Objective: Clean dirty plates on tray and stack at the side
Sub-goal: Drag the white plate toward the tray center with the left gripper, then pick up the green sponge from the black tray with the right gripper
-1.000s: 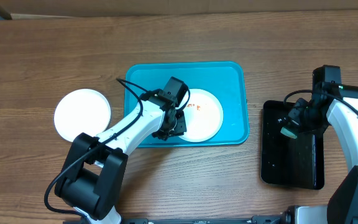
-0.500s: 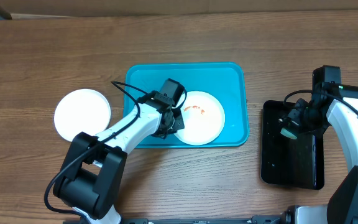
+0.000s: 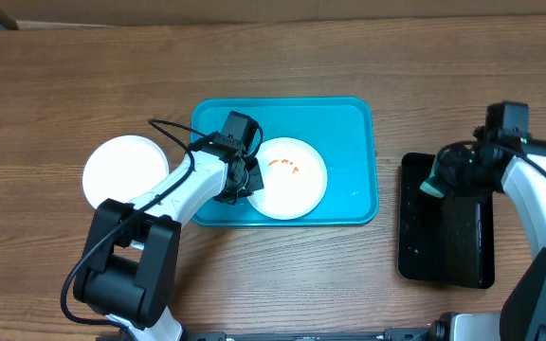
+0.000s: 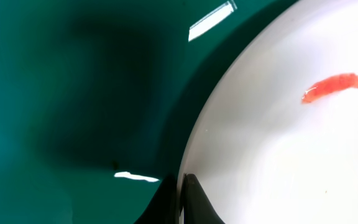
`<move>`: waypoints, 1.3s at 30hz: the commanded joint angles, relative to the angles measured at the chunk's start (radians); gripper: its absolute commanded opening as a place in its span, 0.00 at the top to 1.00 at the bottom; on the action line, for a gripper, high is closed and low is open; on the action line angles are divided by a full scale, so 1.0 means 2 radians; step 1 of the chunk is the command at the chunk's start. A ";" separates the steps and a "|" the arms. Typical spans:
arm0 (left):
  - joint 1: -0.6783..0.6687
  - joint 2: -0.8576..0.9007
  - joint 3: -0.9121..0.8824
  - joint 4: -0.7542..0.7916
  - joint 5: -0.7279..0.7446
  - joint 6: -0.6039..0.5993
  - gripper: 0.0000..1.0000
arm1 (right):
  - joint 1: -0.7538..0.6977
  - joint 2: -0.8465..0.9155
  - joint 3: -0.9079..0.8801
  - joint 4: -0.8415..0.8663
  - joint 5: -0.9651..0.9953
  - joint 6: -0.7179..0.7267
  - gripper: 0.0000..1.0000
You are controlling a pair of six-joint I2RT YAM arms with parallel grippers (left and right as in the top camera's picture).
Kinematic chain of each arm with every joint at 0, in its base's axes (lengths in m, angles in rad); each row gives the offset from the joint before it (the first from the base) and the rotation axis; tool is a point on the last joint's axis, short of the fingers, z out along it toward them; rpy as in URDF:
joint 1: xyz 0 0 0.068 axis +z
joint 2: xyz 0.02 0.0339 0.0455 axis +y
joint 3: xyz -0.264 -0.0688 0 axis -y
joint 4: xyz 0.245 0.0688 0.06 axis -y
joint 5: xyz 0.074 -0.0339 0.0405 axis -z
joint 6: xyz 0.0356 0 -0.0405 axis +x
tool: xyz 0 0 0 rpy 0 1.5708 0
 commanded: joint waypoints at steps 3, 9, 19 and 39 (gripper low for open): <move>-0.001 -0.008 -0.005 -0.002 -0.001 0.030 0.96 | -0.033 0.001 -0.079 0.078 -0.072 -0.015 0.96; -0.001 -0.008 -0.005 -0.002 -0.001 0.032 0.96 | -0.038 0.001 -0.187 0.208 -0.081 -0.007 0.96; -0.001 -0.008 -0.005 -0.004 -0.001 0.032 0.96 | -0.041 0.001 -0.192 0.246 -0.196 0.012 0.96; -0.001 -0.008 -0.005 -0.012 -0.001 0.034 0.96 | -0.110 0.001 -0.157 0.179 -0.287 0.099 0.96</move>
